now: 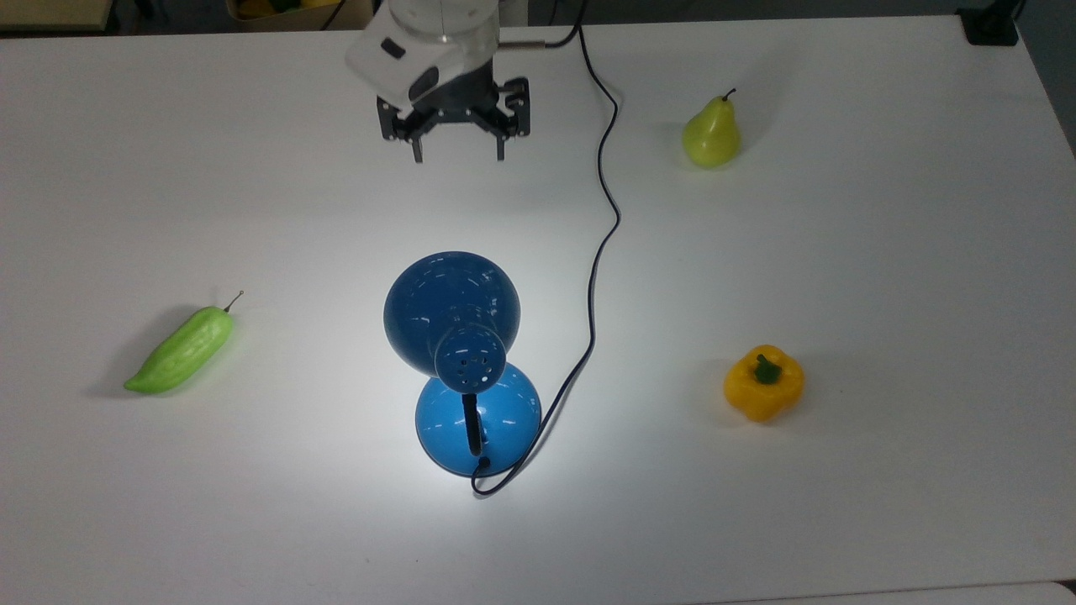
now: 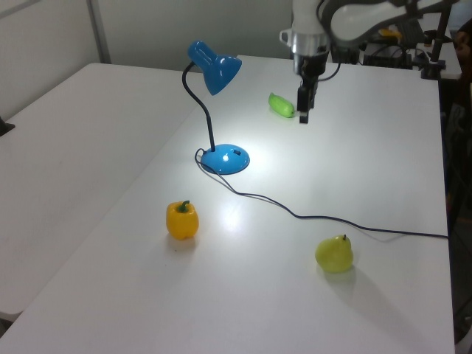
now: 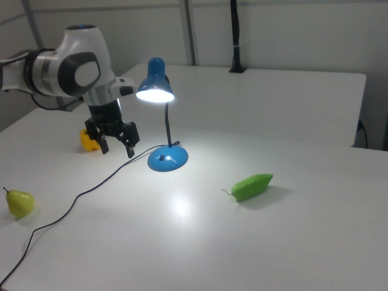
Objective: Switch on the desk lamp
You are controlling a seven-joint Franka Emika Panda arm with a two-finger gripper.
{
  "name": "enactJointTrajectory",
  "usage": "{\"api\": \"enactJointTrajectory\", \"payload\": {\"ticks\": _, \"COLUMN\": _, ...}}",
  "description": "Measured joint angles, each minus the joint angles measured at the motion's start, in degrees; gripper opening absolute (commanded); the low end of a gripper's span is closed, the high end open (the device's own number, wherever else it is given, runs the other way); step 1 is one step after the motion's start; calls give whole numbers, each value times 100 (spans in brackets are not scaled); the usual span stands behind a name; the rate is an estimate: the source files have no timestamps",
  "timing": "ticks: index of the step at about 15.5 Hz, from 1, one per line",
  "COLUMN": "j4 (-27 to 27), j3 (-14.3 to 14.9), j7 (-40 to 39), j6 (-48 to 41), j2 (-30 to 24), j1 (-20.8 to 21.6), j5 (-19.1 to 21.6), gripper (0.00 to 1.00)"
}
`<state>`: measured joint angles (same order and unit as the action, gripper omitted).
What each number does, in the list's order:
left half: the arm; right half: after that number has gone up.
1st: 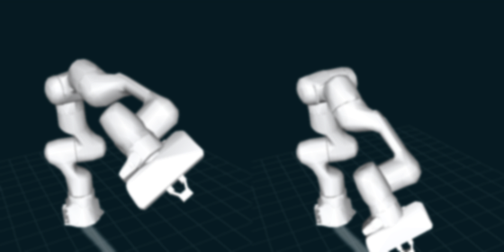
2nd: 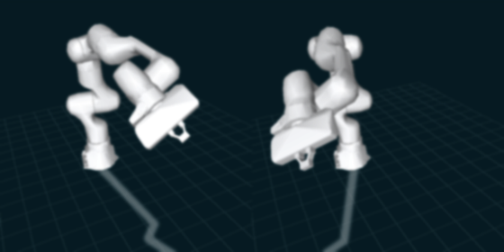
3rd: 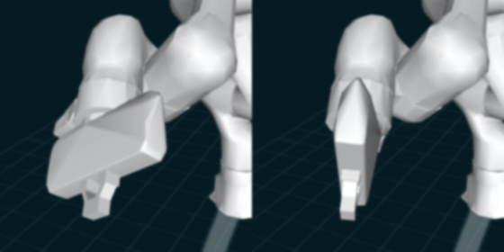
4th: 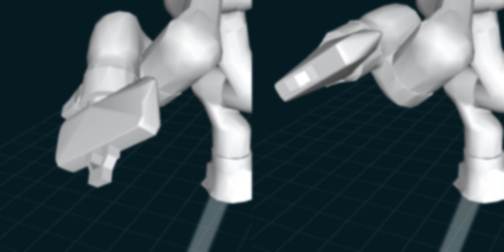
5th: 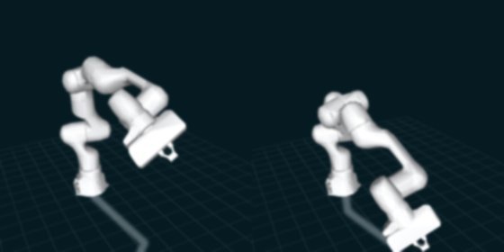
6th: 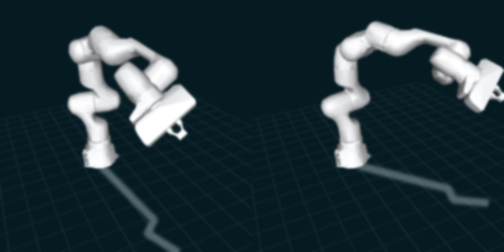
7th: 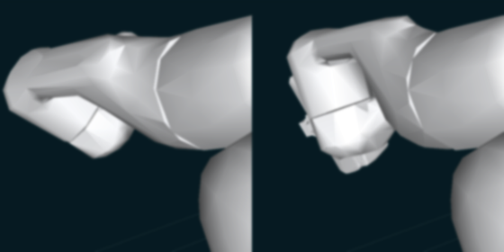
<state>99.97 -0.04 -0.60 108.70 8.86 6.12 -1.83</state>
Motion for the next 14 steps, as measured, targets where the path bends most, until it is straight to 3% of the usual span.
{"api": "enactJointTrajectory", "payload": {"ticks": 6, "j4": -210, "j3": -2, "j7": 5, "j6": -1433, "j2": -1010, "j1": 3, "j5": 31, "gripper": 100}}
{"api": "enactJointTrajectory", "payload": {"ticks": 9, "j4": -581, "j3": -2, "j7": 23, "j6": -2049, "j2": -1102, "j1": 3, "j5": 191, "gripper": 100}}
{"api": "enactJointTrajectory", "payload": {"ticks": 14, "j4": -833, "j3": -2, "j7": 451, "j6": -2149, "j2": -1102, "j1": 3, "j5": 229, "gripper": 100}}
